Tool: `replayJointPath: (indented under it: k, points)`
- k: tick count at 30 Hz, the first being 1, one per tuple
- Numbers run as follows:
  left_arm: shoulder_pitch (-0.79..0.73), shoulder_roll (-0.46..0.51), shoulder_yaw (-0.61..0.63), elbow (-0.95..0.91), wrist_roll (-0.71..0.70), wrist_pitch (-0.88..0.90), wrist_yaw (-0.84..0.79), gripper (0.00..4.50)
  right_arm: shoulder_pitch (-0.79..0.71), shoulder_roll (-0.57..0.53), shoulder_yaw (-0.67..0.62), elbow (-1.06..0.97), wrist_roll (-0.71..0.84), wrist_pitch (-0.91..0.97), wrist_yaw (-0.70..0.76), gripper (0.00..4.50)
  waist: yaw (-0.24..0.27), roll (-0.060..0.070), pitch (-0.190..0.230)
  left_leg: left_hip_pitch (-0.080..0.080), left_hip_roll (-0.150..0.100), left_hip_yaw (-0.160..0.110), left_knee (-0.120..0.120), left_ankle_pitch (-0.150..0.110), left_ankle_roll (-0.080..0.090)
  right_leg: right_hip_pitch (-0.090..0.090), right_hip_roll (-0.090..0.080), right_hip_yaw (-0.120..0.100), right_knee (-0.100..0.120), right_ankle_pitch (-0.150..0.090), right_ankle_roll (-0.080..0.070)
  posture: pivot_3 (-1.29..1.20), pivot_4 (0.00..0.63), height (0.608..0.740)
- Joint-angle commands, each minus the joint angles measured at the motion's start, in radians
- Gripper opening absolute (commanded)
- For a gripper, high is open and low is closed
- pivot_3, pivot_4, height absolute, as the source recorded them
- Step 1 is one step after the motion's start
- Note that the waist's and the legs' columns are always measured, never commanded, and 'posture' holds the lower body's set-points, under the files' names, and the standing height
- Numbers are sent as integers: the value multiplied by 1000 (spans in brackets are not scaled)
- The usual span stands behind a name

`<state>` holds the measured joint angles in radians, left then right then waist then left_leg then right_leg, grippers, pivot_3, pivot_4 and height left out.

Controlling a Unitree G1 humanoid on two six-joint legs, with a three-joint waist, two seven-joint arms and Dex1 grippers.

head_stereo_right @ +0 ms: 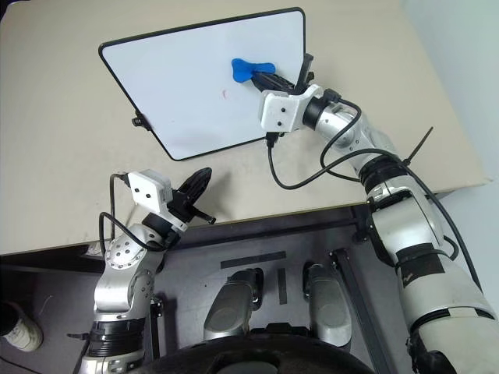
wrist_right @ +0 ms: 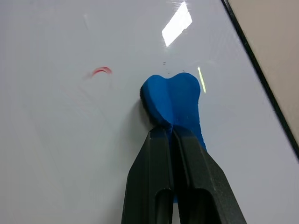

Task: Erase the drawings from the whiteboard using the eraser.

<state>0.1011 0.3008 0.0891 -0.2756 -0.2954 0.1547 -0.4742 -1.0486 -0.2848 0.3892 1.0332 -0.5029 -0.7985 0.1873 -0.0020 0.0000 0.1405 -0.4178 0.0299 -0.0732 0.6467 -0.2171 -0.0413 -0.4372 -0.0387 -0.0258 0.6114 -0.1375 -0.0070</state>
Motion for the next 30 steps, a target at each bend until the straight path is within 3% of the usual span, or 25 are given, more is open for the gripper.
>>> replayJointPath:
  k: [1, 6, 17, 30]
  points:
    - [-10, 0, -5, -22, 1, -18, 0, 0, 25, 26, 23, 43, 0, 12, 41, 40, -2, 0, 0, 0, 0, 0, 0, 0, 0, 0, 0, 0, 0, 0, 0, 0, 150, 740]
    - [-9, 4, -3, -24, 0, -17, 1, 0, 37, 50, 28, 42, 13, -12, 100, 40, -3, 0, 0, 0, 0, 0, 0, 0, 0, 0, 0, 0, -1, 0, 0, 0, 150, 740]
    - [-11, 7, -3, -21, -2, -18, -3, 0, -61, 46, -31, -37, 2, -39, -63, 40, -8, 2, 1, -2, 0, 1, 0, -1, -2, -4, 0, 0, -1, 5, -8, 0, 150, 740]
    - [-21, 4, -5, -13, 0, -20, -4, 0, 7, 96, 47, 50, -26, 9, 23, 40, -8, 1, 1, -2, 1, 1, -1, -1, -2, -4, 0, 0, -2, 3, -5, 0, 150, 740]
